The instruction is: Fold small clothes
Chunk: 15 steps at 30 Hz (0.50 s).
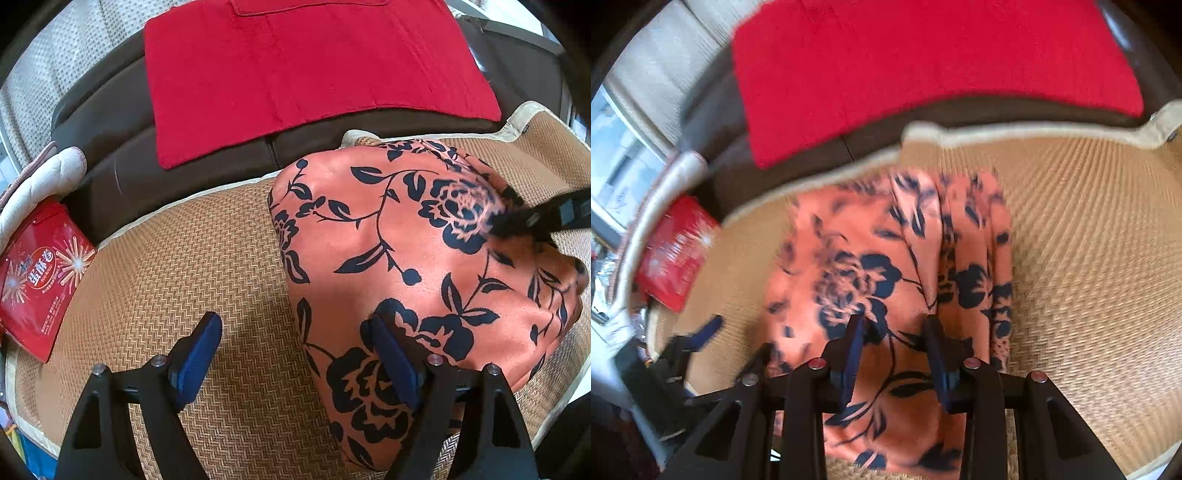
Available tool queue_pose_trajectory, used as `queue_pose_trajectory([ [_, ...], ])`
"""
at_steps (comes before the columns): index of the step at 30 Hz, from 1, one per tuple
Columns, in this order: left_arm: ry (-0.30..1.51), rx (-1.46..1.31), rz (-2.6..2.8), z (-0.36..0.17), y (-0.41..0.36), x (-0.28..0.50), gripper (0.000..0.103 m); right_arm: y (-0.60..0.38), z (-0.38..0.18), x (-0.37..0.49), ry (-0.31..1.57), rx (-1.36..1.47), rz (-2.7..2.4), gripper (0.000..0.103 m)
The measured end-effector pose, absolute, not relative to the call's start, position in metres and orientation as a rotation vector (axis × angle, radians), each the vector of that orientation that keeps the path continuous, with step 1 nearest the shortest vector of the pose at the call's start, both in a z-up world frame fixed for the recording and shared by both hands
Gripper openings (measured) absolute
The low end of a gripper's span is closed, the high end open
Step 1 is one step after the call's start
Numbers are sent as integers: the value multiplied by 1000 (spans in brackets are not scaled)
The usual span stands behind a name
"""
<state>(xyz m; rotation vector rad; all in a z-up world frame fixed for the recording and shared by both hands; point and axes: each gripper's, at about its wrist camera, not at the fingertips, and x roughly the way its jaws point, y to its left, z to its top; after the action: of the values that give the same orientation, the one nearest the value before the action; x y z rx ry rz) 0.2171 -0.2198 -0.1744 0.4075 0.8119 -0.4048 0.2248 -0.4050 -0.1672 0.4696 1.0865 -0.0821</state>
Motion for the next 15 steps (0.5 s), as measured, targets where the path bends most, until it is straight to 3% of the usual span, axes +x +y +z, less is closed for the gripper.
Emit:
queue_pose_trajectory([
  [11, 814, 407, -405, -176, -216, 218, 84, -407, -156, 272, 1041, 489, -98, 38],
  [15, 817, 409, -408, -177, -216, 219, 84, -401, -182, 310, 1093, 467, -108, 37],
])
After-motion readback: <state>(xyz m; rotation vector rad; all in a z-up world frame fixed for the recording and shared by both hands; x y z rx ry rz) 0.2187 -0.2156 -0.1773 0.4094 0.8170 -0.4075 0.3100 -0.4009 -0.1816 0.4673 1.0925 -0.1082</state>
